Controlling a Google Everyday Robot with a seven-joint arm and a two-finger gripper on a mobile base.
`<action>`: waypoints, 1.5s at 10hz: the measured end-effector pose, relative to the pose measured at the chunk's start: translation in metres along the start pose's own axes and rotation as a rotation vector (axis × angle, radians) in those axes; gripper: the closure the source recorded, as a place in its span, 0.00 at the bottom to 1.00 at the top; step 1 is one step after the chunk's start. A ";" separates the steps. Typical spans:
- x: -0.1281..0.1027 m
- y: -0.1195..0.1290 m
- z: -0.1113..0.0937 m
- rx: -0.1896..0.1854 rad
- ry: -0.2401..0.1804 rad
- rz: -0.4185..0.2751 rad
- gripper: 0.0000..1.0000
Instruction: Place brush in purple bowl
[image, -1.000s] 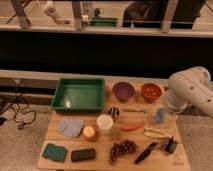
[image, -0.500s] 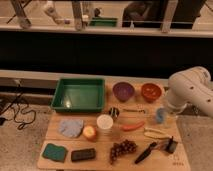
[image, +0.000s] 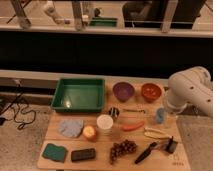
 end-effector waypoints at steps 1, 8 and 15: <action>0.000 0.000 0.000 0.000 0.000 0.000 0.20; 0.000 0.000 0.000 0.000 0.000 0.000 0.20; 0.002 0.004 -0.001 -0.001 0.006 0.001 0.20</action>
